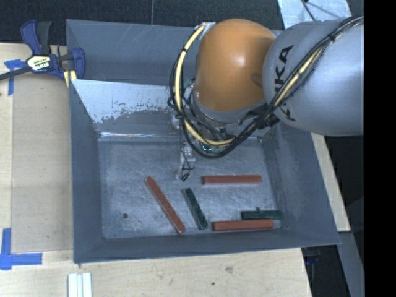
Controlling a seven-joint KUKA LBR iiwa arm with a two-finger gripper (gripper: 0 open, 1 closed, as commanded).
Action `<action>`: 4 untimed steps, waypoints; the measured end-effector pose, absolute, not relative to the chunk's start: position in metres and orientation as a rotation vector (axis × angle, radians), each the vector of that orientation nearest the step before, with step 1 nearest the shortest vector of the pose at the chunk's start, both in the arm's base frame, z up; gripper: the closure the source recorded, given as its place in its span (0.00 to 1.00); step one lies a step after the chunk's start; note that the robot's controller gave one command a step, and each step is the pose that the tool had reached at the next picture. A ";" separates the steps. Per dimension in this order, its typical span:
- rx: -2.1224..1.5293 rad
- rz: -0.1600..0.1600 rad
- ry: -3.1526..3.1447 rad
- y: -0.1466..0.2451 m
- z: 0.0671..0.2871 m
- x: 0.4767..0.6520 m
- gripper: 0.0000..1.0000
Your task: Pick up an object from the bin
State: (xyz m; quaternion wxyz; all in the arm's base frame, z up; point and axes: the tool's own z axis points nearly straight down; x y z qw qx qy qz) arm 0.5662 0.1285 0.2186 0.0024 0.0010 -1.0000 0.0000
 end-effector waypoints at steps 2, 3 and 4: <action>-0.661 0.001 -3.070 0.112 0.100 0.513 0.00; -0.764 0.002 -3.044 0.097 0.115 0.498 0.00; -0.913 0.001 -3.003 0.122 0.069 0.482 0.00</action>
Offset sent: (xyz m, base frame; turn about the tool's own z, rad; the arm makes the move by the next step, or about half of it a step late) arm -0.0198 0.0008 -0.1486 0.2631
